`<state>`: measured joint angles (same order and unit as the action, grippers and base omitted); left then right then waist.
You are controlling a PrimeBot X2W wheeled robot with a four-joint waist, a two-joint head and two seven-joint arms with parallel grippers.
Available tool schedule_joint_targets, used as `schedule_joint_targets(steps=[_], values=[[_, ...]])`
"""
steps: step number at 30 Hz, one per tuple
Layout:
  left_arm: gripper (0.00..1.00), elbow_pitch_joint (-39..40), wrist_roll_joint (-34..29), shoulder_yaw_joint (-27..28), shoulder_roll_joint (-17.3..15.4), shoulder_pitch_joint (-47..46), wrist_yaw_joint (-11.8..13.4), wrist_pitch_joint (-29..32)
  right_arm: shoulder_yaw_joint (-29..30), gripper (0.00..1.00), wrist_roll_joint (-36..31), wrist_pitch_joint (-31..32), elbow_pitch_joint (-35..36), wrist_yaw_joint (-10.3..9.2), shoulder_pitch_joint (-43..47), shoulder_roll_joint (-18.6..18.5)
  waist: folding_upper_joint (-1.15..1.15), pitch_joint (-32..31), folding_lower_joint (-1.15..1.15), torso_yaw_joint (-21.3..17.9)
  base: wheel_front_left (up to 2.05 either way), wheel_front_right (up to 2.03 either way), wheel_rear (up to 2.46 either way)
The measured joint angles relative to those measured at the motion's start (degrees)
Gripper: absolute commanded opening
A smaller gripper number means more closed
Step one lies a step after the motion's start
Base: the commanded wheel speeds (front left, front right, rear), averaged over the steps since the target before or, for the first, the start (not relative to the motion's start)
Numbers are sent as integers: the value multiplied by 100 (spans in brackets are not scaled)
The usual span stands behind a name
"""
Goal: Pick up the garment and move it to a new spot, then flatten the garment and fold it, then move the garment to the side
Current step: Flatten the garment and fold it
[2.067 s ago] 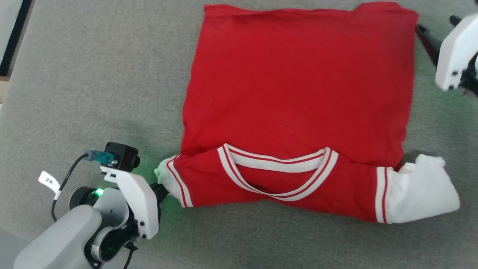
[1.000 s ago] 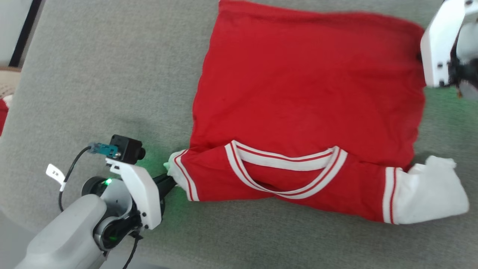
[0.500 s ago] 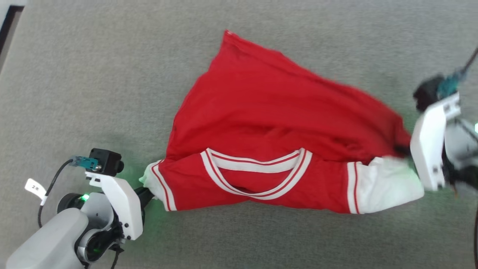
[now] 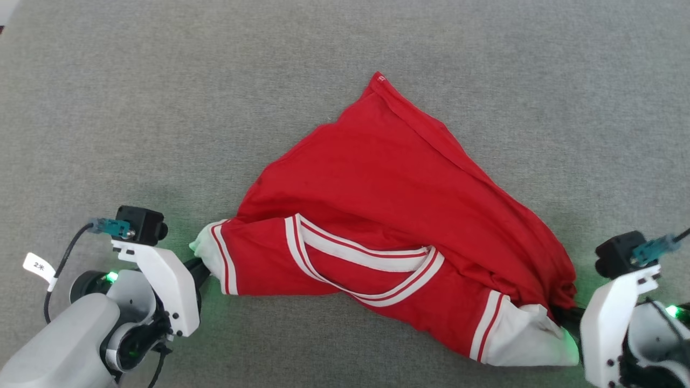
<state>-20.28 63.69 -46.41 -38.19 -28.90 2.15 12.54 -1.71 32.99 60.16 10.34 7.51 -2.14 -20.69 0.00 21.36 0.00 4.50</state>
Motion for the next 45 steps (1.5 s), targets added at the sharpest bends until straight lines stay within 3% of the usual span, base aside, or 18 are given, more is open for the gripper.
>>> schedule_joint_targets(steps=[1, 3, 4, 10, 19, 25, 36, 45], values=[[0, -12, -18, 3, 0, -18, -14, -8, -11, 0, -113, -248, -60, 0, 36, 47, 0, 16, 0, -12, 0, 0, 0], [0, -55, -21, 23, 7, -38, -38, -56, -124, 45, -282, -616, -197, 18, 35, 64, 0, 38, 0, -43, 0, 0, 0], [0, -82, -21, 25, 10, -47, -47, -85, -141, 100, -286, -742, -259, 18, 35, 83, 0, 40, 0, -61, 0, 0, 0], [0, -168, -22, 41, 30, -63, -66, -156, -125, 100, -298, -1054, -16, 31, 36, 126, 0, -5, 0, -155, 0, 0, 0], [0, -122, -22, 57, 71, -118, -37, -201, 330, 100, -413, -1060, 1200, -2, -157, -16, 0, -43, 0, -143, 0, 0, 0], [0, -67, -49, 35, 185, -196, -20, -211, 23, 100, -673, -1311, 1412, -2, -811, -157, 0, -11, 0, 21, 0, 0, 0], [0, -188, -200, -166, 732, -617, -181, -207, -1454, 100, -420, -1944, -414, -2, -2994, -627, 0, 154, 0, 710, 0, 0, 0], [0, -514, -289, -335, 1252, -939, -448, -258, -2296, 100, 59, -1863, -2087, -2, -4391, -700, -1, 277, 0, 1295, 0, 0, 0]])
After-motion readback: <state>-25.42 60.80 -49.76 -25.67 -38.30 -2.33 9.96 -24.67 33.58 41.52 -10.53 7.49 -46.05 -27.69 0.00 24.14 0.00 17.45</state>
